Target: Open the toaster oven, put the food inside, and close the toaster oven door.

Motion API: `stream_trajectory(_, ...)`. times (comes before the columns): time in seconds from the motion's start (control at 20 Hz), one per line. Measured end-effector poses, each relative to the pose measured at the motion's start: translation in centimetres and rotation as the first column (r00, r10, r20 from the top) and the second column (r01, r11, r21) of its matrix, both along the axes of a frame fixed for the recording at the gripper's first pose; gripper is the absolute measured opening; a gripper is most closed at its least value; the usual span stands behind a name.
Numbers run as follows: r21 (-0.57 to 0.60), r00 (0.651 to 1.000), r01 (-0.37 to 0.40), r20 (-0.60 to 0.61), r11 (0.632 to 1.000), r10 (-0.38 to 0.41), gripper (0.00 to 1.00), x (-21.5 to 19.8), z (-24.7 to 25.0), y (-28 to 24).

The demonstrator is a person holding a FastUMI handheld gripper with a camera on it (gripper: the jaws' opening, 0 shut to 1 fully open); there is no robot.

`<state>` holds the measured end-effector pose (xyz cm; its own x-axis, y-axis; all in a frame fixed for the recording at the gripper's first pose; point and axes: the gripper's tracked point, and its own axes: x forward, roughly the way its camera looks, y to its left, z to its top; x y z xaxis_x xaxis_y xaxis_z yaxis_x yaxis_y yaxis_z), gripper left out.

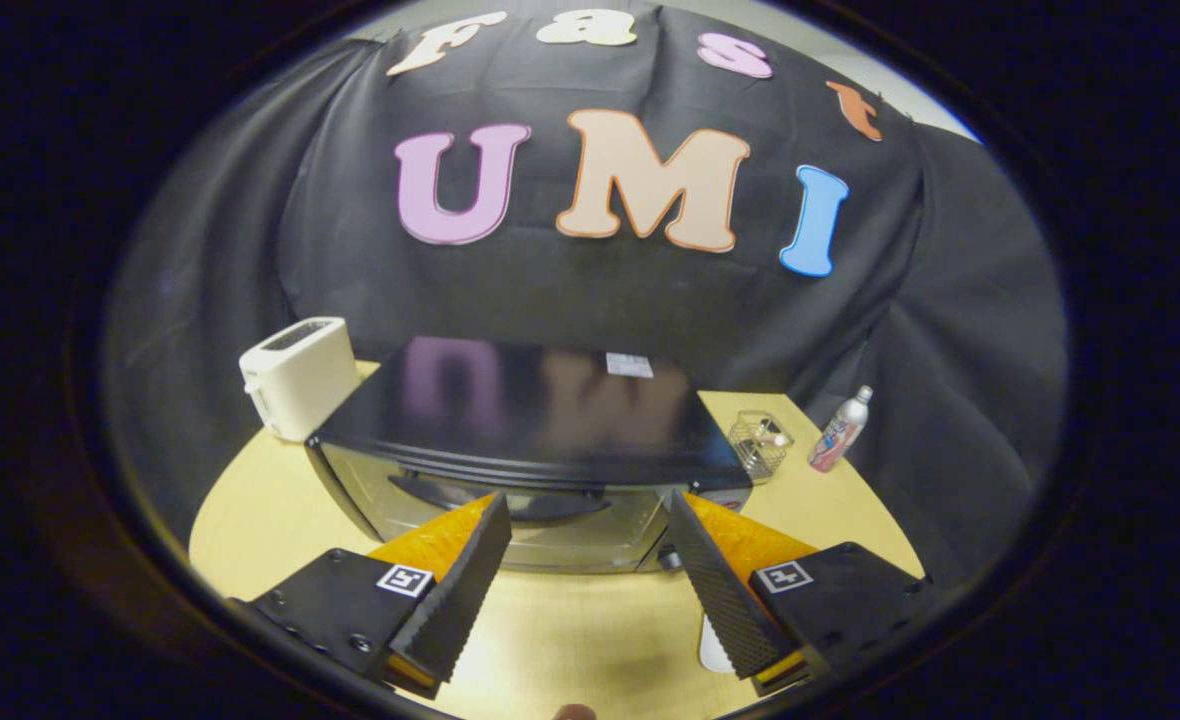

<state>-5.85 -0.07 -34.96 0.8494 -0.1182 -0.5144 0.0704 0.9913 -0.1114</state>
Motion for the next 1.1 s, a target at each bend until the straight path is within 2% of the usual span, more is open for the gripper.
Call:
stream_trajectory(0.25, 0.024, 0.986, 0.064, 0.151, 0.998, -0.067, 1.00, 1.6, 8.3, -3.1)
stream_trajectory(0.5, 0.083, 0.940, 0.115, 0.312, 0.990, -0.136, 1.00, 3.3, 17.9, -5.6)
stream_trajectory(0.7, 0.101, 0.910, 0.133, 0.382, 0.986, -0.162, 1.00, 3.6, 22.9, -7.0)
stream_trajectory(0.95, 0.084, 0.890, 0.140, 0.426, 0.987, -0.163, 1.00, 3.4, 26.1, -7.7)
stream_trajectory(1.1, 0.076, 0.889, 0.135, 0.431, 0.988, -0.154, 1.00, 3.2, 26.4, -7.4)
